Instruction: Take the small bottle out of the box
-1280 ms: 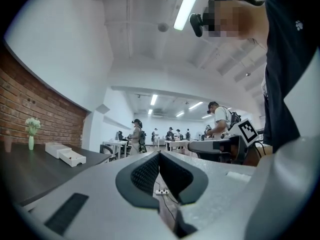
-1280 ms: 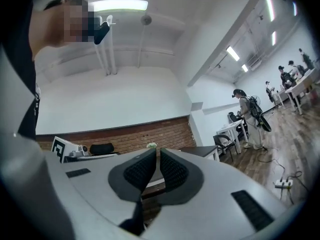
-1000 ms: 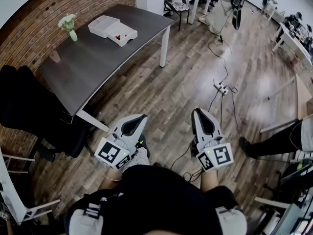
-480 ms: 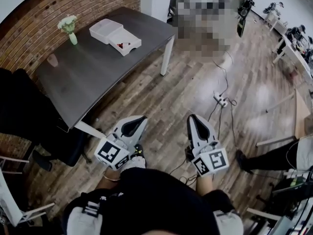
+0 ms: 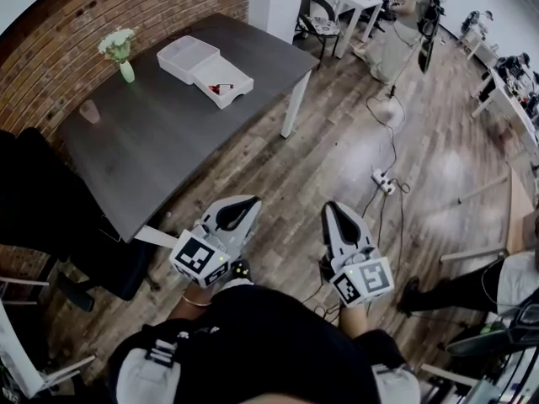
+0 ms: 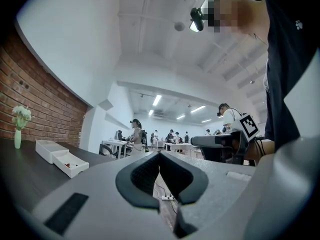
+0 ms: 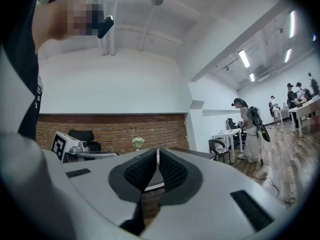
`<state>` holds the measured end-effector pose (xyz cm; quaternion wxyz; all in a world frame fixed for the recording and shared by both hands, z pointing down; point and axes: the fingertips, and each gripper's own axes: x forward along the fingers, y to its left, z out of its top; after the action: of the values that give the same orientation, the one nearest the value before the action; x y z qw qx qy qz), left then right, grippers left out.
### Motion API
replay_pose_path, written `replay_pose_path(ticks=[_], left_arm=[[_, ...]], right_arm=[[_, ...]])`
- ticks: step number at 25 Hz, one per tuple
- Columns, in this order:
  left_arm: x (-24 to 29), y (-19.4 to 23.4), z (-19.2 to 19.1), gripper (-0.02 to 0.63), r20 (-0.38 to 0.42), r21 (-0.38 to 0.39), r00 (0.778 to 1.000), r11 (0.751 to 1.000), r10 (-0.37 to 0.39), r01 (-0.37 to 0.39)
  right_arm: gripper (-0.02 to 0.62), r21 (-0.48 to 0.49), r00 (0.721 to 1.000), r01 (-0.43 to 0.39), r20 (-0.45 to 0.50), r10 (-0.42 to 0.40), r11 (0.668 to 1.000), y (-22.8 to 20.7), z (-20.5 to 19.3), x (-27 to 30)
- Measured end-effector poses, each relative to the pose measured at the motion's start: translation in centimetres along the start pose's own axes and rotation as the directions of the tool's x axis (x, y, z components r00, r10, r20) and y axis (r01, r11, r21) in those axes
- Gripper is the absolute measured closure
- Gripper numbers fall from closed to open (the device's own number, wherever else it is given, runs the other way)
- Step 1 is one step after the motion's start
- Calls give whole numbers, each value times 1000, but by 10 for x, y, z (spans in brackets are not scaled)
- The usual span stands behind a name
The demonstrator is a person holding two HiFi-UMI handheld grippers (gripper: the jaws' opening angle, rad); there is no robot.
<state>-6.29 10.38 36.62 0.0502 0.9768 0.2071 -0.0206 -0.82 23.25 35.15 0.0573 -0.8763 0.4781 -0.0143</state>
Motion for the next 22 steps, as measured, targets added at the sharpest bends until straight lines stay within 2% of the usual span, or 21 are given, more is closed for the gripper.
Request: replay_pose_path(ticks=[13, 22], left_arm=[[19, 92, -6, 604, -2, 3, 1000, 1000, -2, 2], [28, 123, -18, 603, -20, -14, 1000, 1000, 2, -2]], right_arm=[[583, 5, 1000, 0, -17, 0, 1000, -4, -13, 93], [586, 38, 999, -7, -52, 9, 999, -12, -31, 129]])
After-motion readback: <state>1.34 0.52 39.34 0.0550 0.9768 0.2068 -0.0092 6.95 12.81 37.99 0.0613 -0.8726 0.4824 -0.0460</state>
